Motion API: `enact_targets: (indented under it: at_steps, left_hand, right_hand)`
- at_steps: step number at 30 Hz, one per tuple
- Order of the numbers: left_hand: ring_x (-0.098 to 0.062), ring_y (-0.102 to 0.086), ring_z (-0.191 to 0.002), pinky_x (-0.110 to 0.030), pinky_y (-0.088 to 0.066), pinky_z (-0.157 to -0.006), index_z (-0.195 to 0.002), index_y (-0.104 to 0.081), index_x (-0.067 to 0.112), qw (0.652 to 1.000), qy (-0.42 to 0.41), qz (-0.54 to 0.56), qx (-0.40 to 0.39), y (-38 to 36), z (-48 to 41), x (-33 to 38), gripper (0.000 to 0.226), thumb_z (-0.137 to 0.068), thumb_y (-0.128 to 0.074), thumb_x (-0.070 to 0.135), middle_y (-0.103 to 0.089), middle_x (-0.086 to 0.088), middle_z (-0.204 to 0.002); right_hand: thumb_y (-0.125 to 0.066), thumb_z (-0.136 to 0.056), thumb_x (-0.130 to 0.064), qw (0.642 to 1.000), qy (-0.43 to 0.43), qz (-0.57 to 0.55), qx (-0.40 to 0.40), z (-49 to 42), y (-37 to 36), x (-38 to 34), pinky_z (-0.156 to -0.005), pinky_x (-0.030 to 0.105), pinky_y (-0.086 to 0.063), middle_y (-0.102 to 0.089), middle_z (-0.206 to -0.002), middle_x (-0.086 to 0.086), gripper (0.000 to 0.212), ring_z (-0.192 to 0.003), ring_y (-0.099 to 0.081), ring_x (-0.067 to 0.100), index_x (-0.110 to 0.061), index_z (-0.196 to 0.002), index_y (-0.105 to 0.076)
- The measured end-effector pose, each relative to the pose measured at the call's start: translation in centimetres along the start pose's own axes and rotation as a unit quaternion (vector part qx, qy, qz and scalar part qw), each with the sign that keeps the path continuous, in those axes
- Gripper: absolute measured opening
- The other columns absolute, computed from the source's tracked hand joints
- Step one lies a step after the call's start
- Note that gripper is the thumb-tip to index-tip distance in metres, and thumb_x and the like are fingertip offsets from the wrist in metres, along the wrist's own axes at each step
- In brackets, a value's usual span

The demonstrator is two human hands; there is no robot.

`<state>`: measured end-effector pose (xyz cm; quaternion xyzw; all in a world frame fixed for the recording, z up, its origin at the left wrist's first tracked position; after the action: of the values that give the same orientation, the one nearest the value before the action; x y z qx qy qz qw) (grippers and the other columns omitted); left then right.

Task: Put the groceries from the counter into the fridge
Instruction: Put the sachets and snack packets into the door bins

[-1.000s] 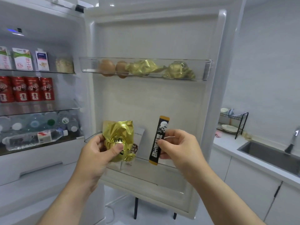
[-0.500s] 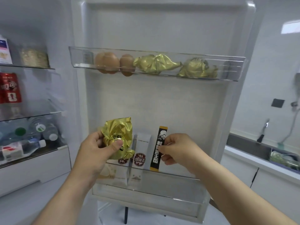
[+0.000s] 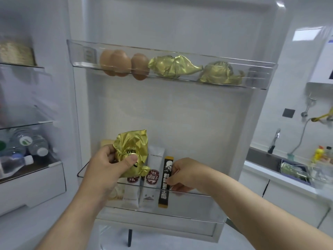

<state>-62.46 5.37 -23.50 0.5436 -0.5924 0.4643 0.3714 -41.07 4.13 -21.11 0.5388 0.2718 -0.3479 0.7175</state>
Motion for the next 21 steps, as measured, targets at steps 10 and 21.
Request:
enact_targets:
  at_steps: [10,21]
  left_hand:
    - [-0.024,-0.074,-0.084,-0.034,-0.058,-0.069,-0.102,-0.064,0.015,1.0,0.021,-0.004,-0.013,0.5,-0.1,0.1,0.034,-0.072,-0.08,0.014,-0.076,-0.007,-0.093]
    - [-0.024,-0.073,-0.087,-0.038,-0.058,-0.075,-0.105,-0.064,0.013,0.999,0.023,-0.018,-0.024,0.6,0.1,0.4,0.055,-0.055,-0.079,0.031,-0.075,-0.007,-0.095]
  right_hand:
    - [-0.065,-0.09,-0.002,0.999,-0.009,0.025,-0.034,-0.9,-1.2,0.3,-0.066,0.03,-0.062,-0.069,-0.067,0.007,0.011,-0.063,-0.069,0.017,-0.009,-0.081,-0.064]
    - [-0.059,-0.096,-0.019,0.998,-0.026,0.041,-0.038,-0.5,-0.3,0.7,-0.081,0.037,-0.061,-0.07,-0.105,0.011,0.023,-0.081,-0.068,0.025,-0.004,-0.113,-0.065]
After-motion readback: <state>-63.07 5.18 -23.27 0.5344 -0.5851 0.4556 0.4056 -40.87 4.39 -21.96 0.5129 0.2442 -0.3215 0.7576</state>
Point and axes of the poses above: each hand's wrist, its own z-axis away from the middle knuckle, its own y-axis out of the back of the hand, x = y × z, the point moved 1 cm from there along -z, towards the middle knuckle
